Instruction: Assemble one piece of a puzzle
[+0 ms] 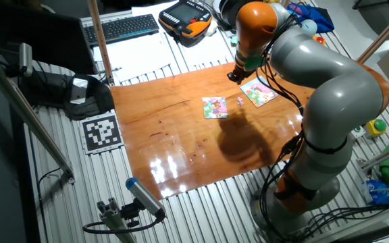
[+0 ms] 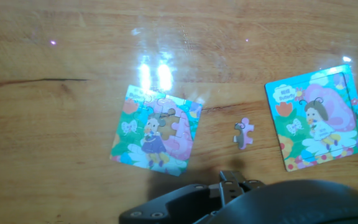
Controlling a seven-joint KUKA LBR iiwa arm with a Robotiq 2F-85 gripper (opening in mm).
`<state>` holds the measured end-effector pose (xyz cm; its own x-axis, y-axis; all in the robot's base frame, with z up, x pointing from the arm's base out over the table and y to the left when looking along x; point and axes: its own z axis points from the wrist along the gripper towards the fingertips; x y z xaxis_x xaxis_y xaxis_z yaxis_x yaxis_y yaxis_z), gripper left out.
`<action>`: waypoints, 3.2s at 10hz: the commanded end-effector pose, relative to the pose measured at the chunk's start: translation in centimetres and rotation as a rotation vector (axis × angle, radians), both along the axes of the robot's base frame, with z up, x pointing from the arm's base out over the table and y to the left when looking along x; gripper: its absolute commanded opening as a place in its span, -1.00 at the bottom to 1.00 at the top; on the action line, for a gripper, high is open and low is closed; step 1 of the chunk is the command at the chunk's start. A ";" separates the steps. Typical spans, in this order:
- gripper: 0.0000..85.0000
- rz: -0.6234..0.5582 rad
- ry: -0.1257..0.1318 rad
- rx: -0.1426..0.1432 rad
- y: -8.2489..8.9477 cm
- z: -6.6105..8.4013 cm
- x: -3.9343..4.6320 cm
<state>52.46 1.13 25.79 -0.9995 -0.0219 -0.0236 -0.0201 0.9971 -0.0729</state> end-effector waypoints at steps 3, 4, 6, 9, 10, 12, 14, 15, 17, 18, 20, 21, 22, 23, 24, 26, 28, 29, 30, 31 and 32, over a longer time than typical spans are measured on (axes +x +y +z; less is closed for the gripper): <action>-1.00 -0.045 0.004 -0.002 0.0 0.1 0.03; -1.00 0.009 0.002 -0.007 0.0 0.2 -0.07; -1.00 0.061 0.009 -0.006 0.1 0.1 -0.06; -0.60 0.097 0.071 0.004 0.1 0.0 -0.06; -0.60 0.095 0.080 0.006 0.1 0.0 -0.04; -0.60 0.005 0.162 0.013 0.1 -0.1 -0.09; -0.60 -0.049 0.177 0.016 0.2 -0.2 -0.05; -0.60 -0.048 0.172 0.027 0.2 -0.3 -0.09; -1.00 -0.029 0.115 0.033 0.1 -0.4 -0.17; -1.00 -0.014 0.085 0.029 0.2 -0.3 -0.22; -1.00 -0.019 0.071 0.029 0.2 -0.4 -0.24; -1.00 -0.016 0.068 0.029 0.2 -0.4 -0.27; -1.00 -0.023 0.062 0.029 0.2 -0.4 -0.28; -1.00 -0.020 0.057 0.029 0.2 -0.4 -0.28; -1.00 -0.016 0.062 0.029 0.2 -0.4 -0.30; -1.00 0.006 0.070 0.033 0.2 -0.5 -0.35; -1.00 0.026 0.060 0.042 0.2 -0.7 -0.44; -1.00 0.048 0.055 0.042 0.2 -0.7 -0.45; -1.00 0.068 0.064 0.037 0.2 -0.6 -0.50; -1.00 0.073 0.070 0.038 0.2 -0.6 -0.50; -0.60 0.073 0.072 0.039 0.2 -0.6 -0.50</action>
<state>51.94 1.37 25.14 -0.9950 -0.0900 0.0431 -0.0914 0.9954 -0.0301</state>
